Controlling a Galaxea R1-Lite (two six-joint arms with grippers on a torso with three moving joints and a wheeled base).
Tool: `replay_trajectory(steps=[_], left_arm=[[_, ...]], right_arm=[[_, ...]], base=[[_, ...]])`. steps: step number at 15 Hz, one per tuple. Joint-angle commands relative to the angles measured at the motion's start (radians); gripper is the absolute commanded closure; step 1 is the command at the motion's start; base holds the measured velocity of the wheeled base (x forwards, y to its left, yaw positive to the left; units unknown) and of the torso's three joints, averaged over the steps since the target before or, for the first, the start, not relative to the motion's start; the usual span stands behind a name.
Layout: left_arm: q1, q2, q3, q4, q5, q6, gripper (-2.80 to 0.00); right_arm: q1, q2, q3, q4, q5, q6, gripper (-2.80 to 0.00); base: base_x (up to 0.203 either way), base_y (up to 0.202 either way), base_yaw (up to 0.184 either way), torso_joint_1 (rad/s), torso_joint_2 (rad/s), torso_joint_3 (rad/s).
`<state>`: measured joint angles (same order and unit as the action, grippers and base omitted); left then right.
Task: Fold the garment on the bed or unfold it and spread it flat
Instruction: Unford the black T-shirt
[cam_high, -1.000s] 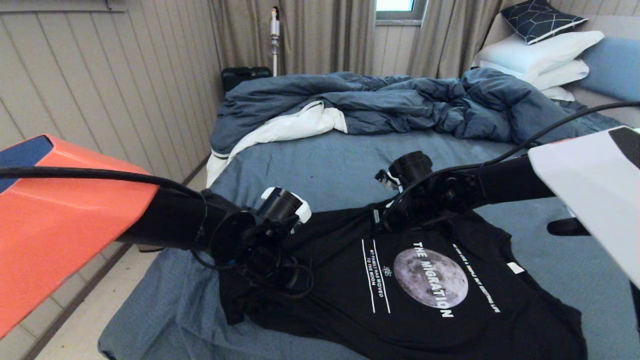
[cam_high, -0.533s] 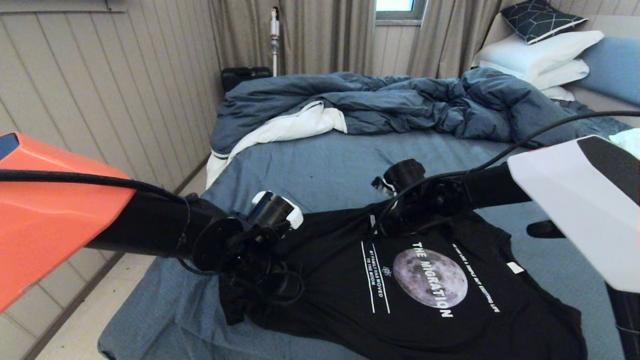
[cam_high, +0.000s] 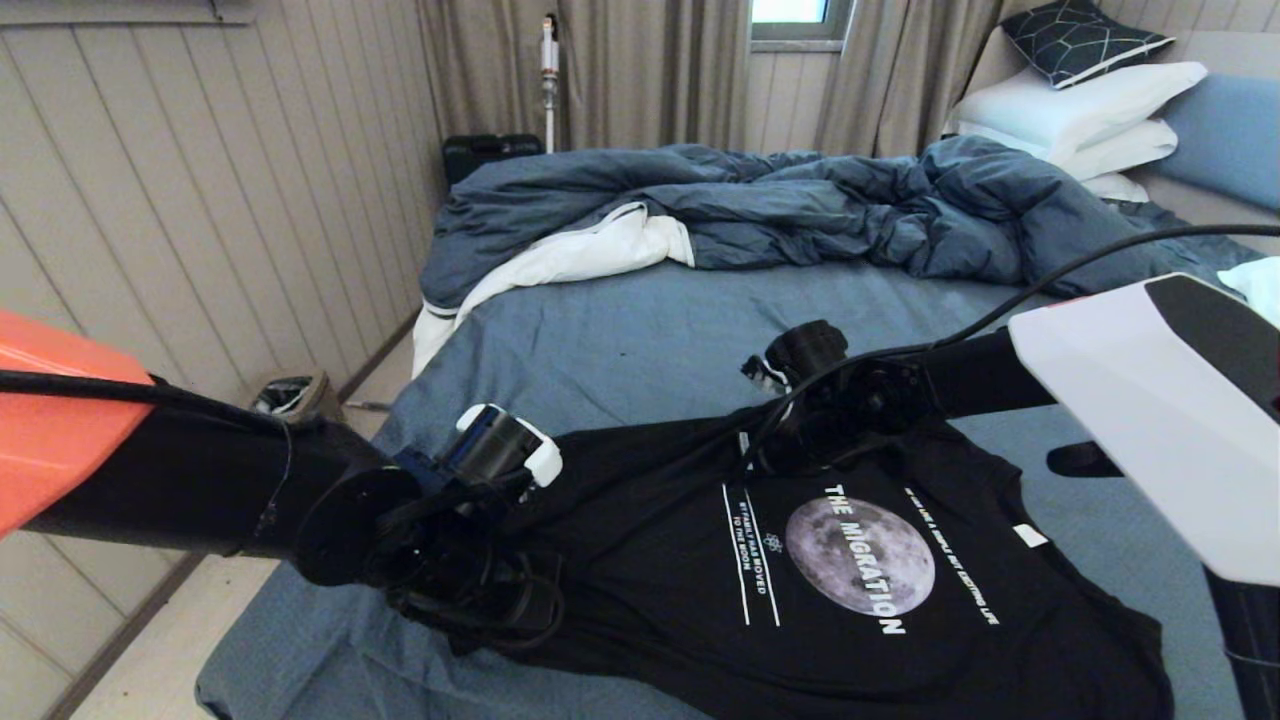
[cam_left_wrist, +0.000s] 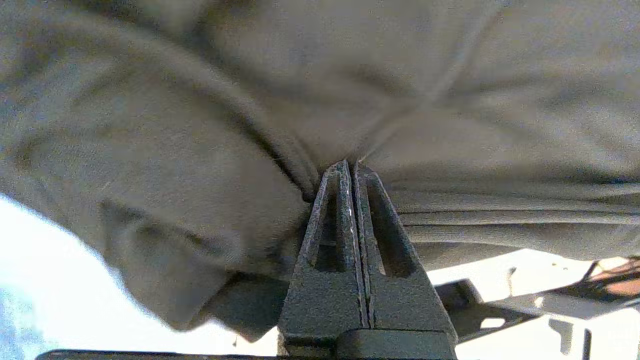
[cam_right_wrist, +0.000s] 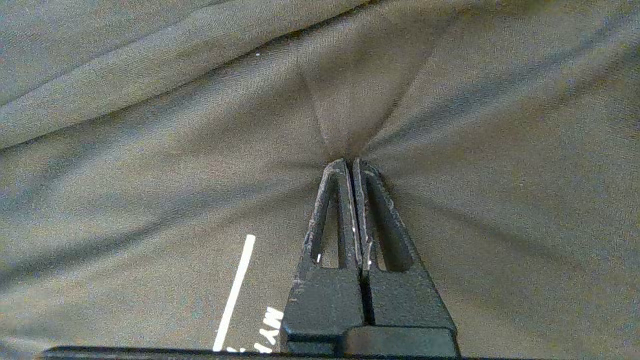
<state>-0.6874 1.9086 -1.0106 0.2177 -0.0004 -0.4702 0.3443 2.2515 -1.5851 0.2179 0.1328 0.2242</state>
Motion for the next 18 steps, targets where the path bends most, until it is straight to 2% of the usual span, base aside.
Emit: replay_trajectory(steps=[1, 4, 9, 13, 15, 18], left_arm=[[0.000, -0.028, 0.061, -0.019, 0.000, -0.003, 0.00], [0.000, -0.039, 0.169, -0.116, 0.002, -0.020, 0.00], [-0.017, -0.141, 0.265, -0.122, 0.000, -0.032, 0.00], [-0.108, -0.214, 0.311, -0.110, 0.000, -0.076, 0.00], [-0.185, -0.233, 0.315, -0.074, -0.003, -0.105, 0.00], [-0.195, -0.238, 0.308, -0.061, 0.000, -0.113, 0.00]], right_arm=[[-0.001, -0.002, -0.001, 0.001, 0.001, 0.001, 0.00], [-0.004, -0.003, -0.001, 0.001, 0.002, 0.001, 0.00], [-0.004, 0.000, -0.003, 0.000, 0.002, 0.001, 0.00], [-0.007, 0.000, -0.009, 0.001, 0.001, 0.001, 0.00], [-0.010, 0.000, -0.009, 0.001, 0.001, 0.001, 0.00], [-0.010, -0.001, -0.010, 0.001, 0.001, 0.001, 0.00]], base=[[0.000, 0.000, 0.000, 0.000, 0.00, 0.000], [0.000, 0.000, 0.000, 0.000, 0.00, 0.000], [0.000, 0.000, 0.000, 0.000, 0.00, 0.000], [0.000, 0.000, 0.000, 0.000, 0.00, 0.000], [0.000, 0.000, 0.000, 0.000, 0.00, 0.000], [0.000, 0.000, 0.000, 0.000, 0.00, 0.000]])
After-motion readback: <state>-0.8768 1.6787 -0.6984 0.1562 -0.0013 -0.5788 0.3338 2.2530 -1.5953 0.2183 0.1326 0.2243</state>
